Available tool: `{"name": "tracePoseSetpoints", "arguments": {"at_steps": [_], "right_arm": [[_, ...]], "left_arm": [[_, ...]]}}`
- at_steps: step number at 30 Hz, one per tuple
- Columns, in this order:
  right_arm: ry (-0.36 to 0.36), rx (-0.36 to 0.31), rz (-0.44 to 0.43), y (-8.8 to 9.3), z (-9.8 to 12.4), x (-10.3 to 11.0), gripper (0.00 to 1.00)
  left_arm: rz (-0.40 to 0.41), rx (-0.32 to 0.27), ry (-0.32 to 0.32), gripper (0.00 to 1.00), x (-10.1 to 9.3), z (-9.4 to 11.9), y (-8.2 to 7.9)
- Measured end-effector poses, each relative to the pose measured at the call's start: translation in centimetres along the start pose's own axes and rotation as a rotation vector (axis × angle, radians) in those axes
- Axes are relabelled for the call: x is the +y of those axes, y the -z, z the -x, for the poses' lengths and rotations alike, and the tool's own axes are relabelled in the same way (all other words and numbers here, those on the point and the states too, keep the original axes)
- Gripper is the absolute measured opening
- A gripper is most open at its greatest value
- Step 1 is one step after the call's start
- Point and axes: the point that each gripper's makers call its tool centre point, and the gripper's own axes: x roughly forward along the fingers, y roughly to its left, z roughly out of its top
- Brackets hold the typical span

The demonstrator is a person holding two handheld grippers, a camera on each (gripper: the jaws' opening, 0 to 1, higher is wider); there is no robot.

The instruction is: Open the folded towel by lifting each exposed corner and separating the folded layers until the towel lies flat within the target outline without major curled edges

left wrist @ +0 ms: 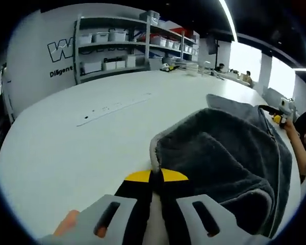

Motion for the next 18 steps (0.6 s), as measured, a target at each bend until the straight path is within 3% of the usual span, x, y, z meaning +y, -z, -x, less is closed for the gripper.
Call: {"name": "tracePoseSetpoints", "arguments": {"at_steps": [18], "right_arm": [[0.003, 0.004, 0.001, 0.0, -0.1, -0.1, 0.95]], "left_arm": [[-0.009, 0.021, -0.065, 0.05, 3.0, 1.2, 0.9]]}}
